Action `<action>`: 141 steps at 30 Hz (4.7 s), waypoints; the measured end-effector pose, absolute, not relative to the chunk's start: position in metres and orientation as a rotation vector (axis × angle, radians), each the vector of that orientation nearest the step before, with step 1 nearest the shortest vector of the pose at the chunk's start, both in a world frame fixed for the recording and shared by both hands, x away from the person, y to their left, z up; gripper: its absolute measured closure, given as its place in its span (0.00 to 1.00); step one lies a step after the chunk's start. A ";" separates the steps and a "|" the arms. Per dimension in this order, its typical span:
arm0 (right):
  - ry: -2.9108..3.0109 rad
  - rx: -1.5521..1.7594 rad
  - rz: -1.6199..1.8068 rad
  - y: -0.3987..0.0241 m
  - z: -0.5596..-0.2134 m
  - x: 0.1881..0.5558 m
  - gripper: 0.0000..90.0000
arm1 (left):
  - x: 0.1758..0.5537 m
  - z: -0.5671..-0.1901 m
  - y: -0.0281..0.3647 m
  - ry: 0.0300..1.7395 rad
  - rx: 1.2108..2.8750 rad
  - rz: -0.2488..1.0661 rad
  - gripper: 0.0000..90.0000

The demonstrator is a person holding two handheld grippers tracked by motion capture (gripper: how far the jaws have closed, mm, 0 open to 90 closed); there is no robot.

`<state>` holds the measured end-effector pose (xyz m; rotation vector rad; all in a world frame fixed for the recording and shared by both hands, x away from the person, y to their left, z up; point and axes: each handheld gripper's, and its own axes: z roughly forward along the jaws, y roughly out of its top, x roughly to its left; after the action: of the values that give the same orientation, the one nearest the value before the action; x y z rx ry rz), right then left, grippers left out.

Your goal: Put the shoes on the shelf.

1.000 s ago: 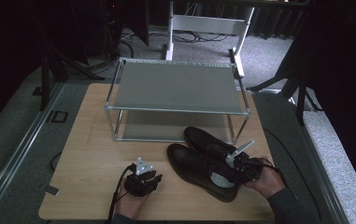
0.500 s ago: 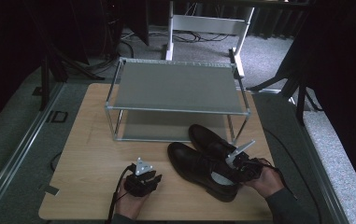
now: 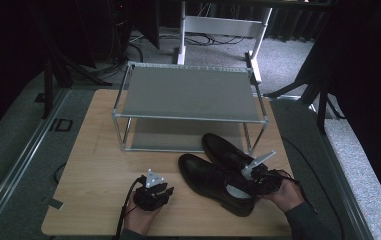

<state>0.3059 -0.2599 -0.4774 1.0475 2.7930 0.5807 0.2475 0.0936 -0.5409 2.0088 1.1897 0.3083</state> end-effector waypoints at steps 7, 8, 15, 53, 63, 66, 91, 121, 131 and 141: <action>2.772 1.045 0.605 -0.261 -0.478 0.304 0.88 | 0.247 -0.541 0.094 1.191 2.004 0.309 0.76; 2.772 1.045 0.605 -0.261 -0.478 0.304 0.88 | 0.247 -0.541 0.094 1.191 2.004 0.309 0.76; 2.738 1.027 0.635 -0.261 -0.478 0.302 0.89 | 0.247 -0.541 0.093 1.190 2.007 0.311 0.75; 2.613 1.106 0.918 -0.236 -0.473 0.316 0.89 | 0.246 -0.538 0.096 1.196 1.995 0.320 0.74; 2.597 1.132 0.916 -0.228 -0.473 0.325 0.89 | 0.246 -0.537 0.096 1.195 1.991 0.326 0.74; 2.589 1.149 0.933 -0.227 -0.474 0.328 0.89 | 0.246 -0.537 0.097 1.196 1.989 0.327 0.74; 2.500 1.212 0.986 -0.202 -0.463 0.352 0.89 | 0.252 -0.526 0.095 1.191 1.968 0.384 0.72; 2.302 1.324 0.981 -0.174 -0.462 0.372 0.89 | 0.298 -0.503 0.041 1.231 1.886 0.560 0.96; 2.274 1.334 1.019 -0.161 -0.461 0.375 0.89 | 0.308 -0.504 0.028 1.230 1.916 0.565 0.98; 2.243 1.355 1.027 -0.155 -0.465 0.377 0.89 | 0.331 -0.507 0.032 1.254 1.883 0.568 1.00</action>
<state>0.3774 -0.1552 -0.4646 1.3549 2.2433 1.0274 0.3314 0.0315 -0.5070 1.8827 1.2542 0.5678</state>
